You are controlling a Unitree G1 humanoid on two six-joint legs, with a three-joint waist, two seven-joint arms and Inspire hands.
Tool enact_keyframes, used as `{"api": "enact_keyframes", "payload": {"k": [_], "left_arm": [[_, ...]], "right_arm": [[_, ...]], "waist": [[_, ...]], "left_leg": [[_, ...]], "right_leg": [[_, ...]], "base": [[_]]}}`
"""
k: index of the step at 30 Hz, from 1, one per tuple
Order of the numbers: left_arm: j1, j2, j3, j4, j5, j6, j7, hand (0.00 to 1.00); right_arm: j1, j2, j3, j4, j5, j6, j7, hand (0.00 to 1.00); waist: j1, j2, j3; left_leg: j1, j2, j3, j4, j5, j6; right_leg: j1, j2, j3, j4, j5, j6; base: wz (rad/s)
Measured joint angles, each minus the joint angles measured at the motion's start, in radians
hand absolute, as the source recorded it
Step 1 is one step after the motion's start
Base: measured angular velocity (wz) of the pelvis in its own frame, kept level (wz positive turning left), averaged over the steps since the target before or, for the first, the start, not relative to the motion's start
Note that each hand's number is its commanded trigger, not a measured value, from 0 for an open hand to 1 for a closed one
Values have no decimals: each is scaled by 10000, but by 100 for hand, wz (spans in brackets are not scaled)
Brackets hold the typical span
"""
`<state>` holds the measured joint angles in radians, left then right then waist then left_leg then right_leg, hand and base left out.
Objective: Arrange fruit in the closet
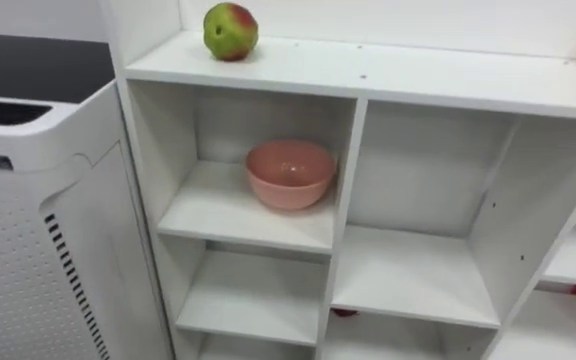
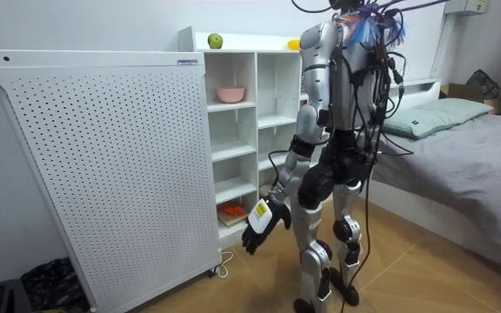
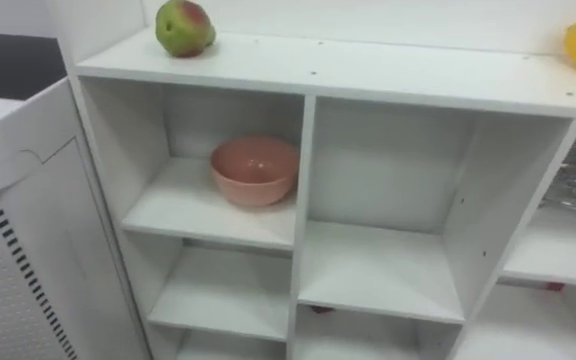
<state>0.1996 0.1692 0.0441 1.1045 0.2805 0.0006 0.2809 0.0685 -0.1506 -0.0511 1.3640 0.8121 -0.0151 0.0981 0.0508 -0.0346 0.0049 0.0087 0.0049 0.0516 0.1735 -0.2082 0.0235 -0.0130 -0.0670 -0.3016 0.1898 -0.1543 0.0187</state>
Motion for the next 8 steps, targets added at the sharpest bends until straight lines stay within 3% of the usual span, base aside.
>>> {"api": "enact_keyframes", "payload": {"k": [2, 4, 6, 8], "left_arm": [[20, -179, 371, 167, 393, 101, 0, 0], [21, -243, 449, 212, 659, 249, -3, 0], [21, -289, 521, 243, 731, 361, -22, 0], [33, -375, 628, 249, 854, 535, -77, 0]], "right_arm": [[44, 11, 375, 41, -2024, 139, -157, 0], [57, 13, 739, 59, -3085, 160, -222, 0], [9, 14, 876, 82, -3606, 158, -235, 0], [-36, 14, 947, 80, -4217, 175, -221, 0]], "waist": [[3, -17, 8], [39, -30, 20], [47, -64, 39], [36, -139, 9]], "left_leg": [[304, 29, 129, -91, -6, -12], [449, 51, 186, -106, -22, -32], [551, 66, 210, -107, -36, -49], [629, 97, 180, -80, -89, -74]], "right_leg": [[214, 41, 95, -60, -2, 3], [333, 72, 158, -95, -2, 3], [411, 102, 233, -115, -1, 2], [538, 149, 251, -176, 6, -10]], "base": [[-13], [-12], [-8], [-2]]}}
